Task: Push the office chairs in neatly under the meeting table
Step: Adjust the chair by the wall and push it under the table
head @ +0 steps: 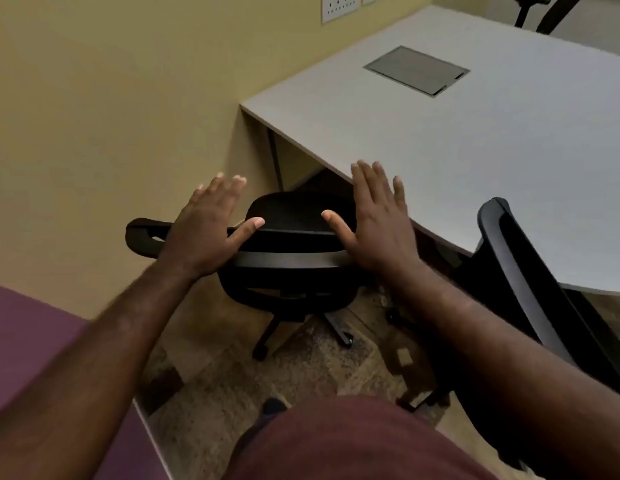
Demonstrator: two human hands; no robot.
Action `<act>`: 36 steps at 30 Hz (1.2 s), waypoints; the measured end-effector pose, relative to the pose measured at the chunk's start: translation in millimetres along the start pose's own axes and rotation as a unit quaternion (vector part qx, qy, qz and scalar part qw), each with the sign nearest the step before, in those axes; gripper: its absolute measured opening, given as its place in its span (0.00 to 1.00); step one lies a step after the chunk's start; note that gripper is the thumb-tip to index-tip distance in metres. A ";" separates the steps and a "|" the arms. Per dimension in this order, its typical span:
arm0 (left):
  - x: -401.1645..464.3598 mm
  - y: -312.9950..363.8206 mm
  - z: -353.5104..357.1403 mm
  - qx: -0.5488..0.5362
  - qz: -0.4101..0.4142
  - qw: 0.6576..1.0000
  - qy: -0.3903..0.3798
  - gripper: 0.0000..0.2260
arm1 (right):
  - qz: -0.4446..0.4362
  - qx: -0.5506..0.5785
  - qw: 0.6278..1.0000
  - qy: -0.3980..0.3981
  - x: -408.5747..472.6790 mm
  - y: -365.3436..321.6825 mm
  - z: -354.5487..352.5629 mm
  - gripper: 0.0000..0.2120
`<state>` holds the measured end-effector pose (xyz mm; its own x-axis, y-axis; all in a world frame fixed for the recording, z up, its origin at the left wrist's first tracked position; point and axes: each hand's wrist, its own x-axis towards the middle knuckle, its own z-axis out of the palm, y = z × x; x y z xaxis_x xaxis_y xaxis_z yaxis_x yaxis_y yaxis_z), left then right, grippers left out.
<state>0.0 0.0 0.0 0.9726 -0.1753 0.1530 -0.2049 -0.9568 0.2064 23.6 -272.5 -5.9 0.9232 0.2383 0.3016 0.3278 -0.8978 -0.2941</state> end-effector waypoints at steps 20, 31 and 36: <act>-33.1 -49.9 29.2 0.022 0.063 0.995 0.073 0.26 | -0.131 -0.081 0.984 -0.084 -23.0 -50.7 47.1 0.14; -28.9 -100.2 20.7 0.037 0.089 0.992 0.085 0.24 | -0.101 -0.063 0.989 -0.087 -30.8 -104.8 63.6 0.12; -27.1 -112.5 17.8 0.037 0.097 0.991 0.090 0.25 | -0.085 -0.055 0.991 -0.085 -30.0 -118.8 67.1 0.12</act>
<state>-1.3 108.2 -44.6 0.8791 -0.3189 0.3542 -0.3700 -0.9251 0.0854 -29.6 -148.1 -40.9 0.8802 0.4397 0.1786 0.4658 -0.8724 -0.1480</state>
